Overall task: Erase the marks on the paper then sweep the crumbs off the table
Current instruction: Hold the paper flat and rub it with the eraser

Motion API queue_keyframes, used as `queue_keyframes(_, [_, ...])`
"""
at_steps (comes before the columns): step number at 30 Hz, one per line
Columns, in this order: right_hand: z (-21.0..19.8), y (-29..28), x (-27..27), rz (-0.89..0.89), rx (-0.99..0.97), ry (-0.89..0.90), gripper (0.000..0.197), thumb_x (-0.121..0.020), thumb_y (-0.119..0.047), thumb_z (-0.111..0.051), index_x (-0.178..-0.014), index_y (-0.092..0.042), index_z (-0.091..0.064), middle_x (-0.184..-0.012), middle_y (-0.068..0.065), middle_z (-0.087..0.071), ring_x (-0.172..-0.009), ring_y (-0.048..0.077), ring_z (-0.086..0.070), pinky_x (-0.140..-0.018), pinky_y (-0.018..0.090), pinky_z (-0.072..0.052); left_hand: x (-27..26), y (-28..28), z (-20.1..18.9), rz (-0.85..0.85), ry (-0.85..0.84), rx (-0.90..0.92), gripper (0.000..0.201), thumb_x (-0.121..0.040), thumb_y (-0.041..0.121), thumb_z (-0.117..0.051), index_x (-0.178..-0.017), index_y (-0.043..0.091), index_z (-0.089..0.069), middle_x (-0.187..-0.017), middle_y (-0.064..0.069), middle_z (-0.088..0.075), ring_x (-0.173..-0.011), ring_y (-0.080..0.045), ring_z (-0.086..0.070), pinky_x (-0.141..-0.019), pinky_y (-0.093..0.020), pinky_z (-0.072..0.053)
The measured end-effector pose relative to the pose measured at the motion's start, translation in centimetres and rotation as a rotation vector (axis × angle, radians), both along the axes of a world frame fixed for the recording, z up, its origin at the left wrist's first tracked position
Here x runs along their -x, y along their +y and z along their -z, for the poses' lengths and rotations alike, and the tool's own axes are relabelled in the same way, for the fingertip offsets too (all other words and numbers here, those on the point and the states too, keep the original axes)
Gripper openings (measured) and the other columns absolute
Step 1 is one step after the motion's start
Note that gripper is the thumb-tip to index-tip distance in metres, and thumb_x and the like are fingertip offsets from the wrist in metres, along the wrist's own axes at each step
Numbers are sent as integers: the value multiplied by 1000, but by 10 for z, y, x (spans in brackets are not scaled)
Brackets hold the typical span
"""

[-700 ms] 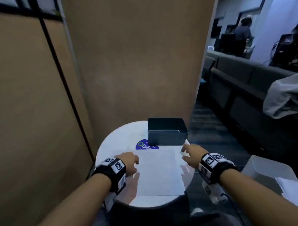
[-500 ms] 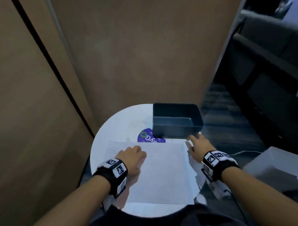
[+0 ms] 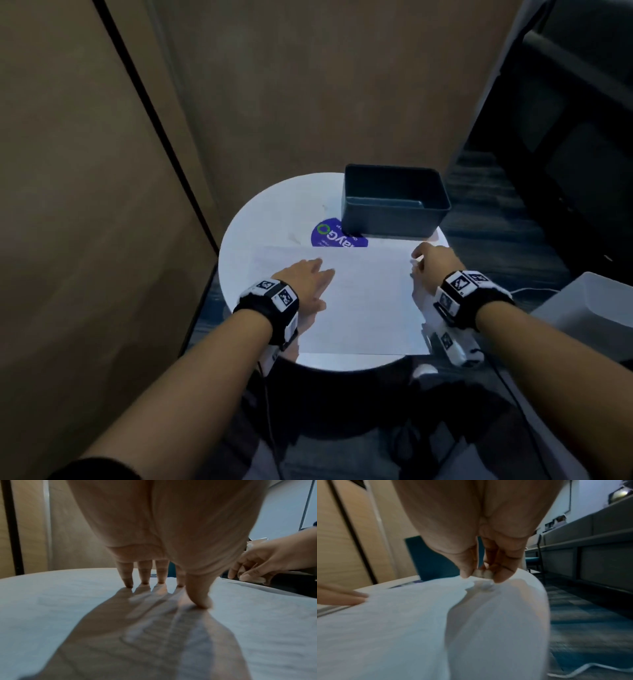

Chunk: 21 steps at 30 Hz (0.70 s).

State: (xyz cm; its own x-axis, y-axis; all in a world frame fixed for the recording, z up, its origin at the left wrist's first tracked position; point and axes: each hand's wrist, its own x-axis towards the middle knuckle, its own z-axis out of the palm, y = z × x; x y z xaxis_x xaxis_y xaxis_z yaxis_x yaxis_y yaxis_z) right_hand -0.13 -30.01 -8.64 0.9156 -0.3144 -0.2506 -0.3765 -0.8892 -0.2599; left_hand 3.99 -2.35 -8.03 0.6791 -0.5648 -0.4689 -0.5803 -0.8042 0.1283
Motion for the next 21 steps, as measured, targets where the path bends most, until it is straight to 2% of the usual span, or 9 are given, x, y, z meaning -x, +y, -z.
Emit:
queue_keyframes(2, [-5,25,16,-52,-40,-101,24,-92,-19,-62,-115,-12,-62,-113,14,-63,-99,26,-59,-86,28,-44,14,5,2,-21,28,40,73,-92,41,-60,-152,17,-26,-163,-7,-11,-146,-26,-25,-111,-45,-36])
queue_keyframes(4, [-9,54,28,-141,-138,-178,21,-92,-18,-62,-112,-12,-64,-110,11,-64,-94,24,-59,-86,26,-45,17,8,-1,-77,21,94,72,-94,40,-58,-153,12,-26,-165,-11,-1,-149,-27,-18,-115,-42,-30])
queue_keyframes(7, [-5,78,48,-289,-183,-101,38,-91,-30,-64,-126,-16,-58,-122,12,-58,-109,26,-57,-98,35,-45,28,13,-3,-81,-50,101,68,-95,40,-57,-151,13,-31,-165,-14,-3,-151,-28,-10,-120,-39,-20])
queue_keyframes(10, [15,77,64,-390,-19,55,77,-83,-53,-63,-145,-19,-34,-150,14,-30,-136,33,-35,-111,44,-35,37,19,-1,-56,-59,97,67,-93,42,-59,-150,20,-32,-164,-7,-11,-145,-30,-26,-116,-43,-30])
queue_keyframes(12, [31,77,78,-400,58,142,88,-90,-60,-49,-156,-22,-6,-165,6,6,-151,30,-2,-121,48,-12,45,19,4,-17,-75,95,67,-91,44,-59,-148,22,-32,-158,-6,-22,-136,-34,-38,-107,-46,-39])
queue_keyframes(14, [45,81,89,-376,78,185,84,-95,-63,-34,-155,-27,12,-160,1,28,-150,26,20,-120,48,4,57,14,11,38,-136,97,67,-90,45,-58,-148,28,-28,-153,-3,-28,-128,-33,-43,-99,-48,-44])
queue_keyframes(18, [52,78,88,-360,77,213,83,-95,-64,-29,-154,-29,17,-144,-6,43,-148,25,26,-119,48,9,64,-12,24,71,-221,142,66,-95,40,-55,-147,43,-15,-160,4,-15,-129,-32,-42,-95,-49,-47])
queue_keyframes(19, [51,78,86,-358,75,219,83,-95,-64,-30,-154,-29,17,-141,-7,43,-148,25,27,-119,48,9,62,-19,23,72,-216,149,59,-97,39,-51,-146,45,-18,-160,6,-15,-128,-31,-41,-95,-48,-48])
queue_keyframes(21, [51,79,82,-356,71,230,84,-95,-64,-30,-153,-30,18,-139,-8,44,-147,25,27,-118,48,11,57,-30,19,75,-212,150,35,-101,38,-45,-135,40,-40,-152,4,-32,-122,-28,-43,-90,-45,-50])
